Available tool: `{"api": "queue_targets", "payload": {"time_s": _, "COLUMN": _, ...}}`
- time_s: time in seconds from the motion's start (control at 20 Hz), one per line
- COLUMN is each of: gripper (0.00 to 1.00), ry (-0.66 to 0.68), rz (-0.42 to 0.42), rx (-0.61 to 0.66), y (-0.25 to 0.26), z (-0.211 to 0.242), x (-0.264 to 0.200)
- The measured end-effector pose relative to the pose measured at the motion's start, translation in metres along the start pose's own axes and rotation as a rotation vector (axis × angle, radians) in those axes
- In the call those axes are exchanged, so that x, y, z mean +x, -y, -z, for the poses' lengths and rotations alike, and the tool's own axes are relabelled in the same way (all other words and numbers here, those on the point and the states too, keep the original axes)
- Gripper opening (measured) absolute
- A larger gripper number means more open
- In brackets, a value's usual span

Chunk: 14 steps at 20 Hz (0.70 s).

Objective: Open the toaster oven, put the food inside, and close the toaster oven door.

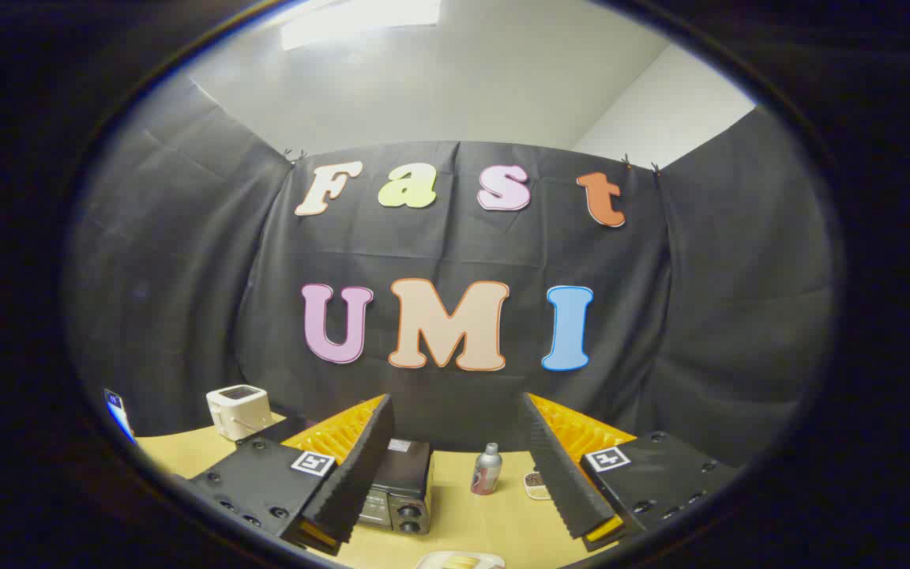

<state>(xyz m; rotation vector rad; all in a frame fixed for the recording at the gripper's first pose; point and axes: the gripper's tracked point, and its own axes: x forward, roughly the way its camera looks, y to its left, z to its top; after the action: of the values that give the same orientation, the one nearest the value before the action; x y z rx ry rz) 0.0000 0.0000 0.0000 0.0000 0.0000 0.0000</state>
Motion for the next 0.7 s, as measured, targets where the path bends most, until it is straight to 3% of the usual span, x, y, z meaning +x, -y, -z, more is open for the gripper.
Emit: {"api": "queue_targets", "payload": {"time_s": 0.7, "gripper": 1.00, "ry": 0.051, "rz": 0.008, "rx": -0.068, "y": -0.016, "z": 0.003, "x": -0.012}}
